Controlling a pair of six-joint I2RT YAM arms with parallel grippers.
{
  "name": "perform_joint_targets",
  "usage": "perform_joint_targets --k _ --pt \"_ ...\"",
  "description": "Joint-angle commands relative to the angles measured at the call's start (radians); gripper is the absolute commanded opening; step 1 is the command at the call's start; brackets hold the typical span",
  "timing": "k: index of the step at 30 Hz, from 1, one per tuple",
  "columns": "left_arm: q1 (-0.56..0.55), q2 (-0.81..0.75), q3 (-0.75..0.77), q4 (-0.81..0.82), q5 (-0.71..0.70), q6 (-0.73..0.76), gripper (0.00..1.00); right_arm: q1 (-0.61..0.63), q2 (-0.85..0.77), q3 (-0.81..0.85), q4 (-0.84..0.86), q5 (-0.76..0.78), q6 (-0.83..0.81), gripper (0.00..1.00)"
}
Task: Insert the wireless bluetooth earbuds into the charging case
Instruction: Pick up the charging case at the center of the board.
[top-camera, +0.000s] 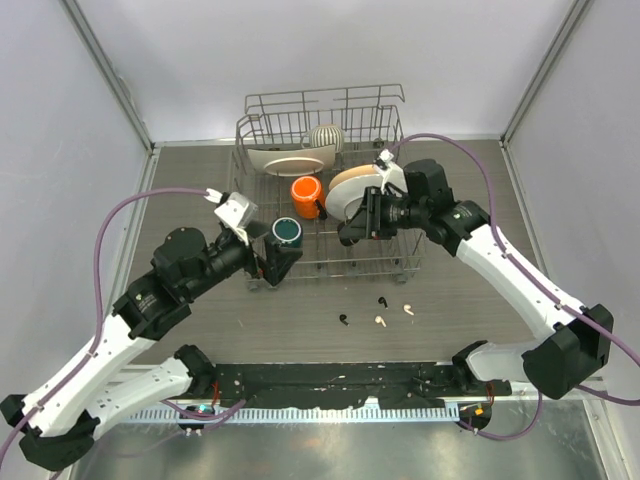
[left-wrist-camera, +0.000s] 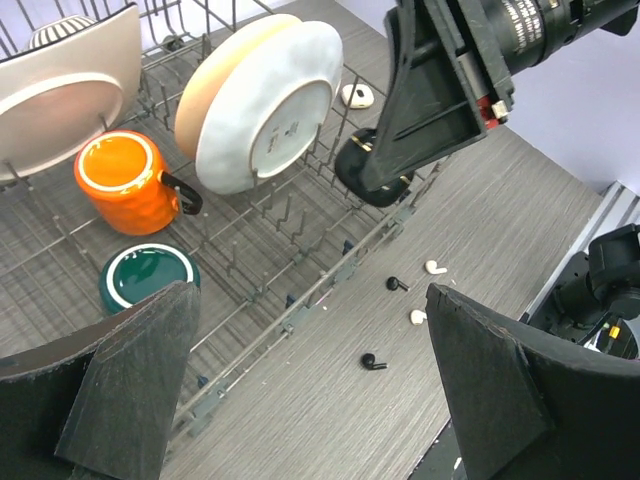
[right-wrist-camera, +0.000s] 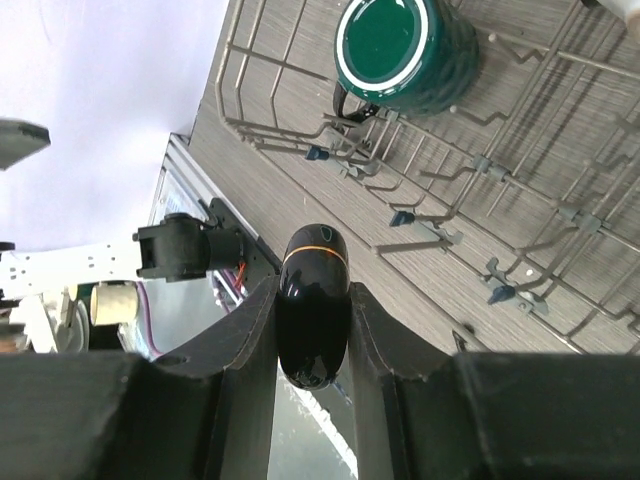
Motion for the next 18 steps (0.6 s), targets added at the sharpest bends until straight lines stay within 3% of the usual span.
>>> perform_joint_targets --k 1,9,18 --pt "0.077 -0.012 -0.012 -0.005 0.127 -0.016 1.00 -0.064 -0.025 0.066 -0.082 -0.180 -0.116 0.01" --pt "0.412 0.016 -0.055 0.087 0.445 -0.173 1.00 -0.116 -0.019 0.130 -0.185 -0.184 -0.207 0.01" --pt "0.496 0.048 -0.084 0.138 0.514 -0.324 1.00 -0.122 -0.018 0.129 -0.214 -0.195 -0.244 0.01"
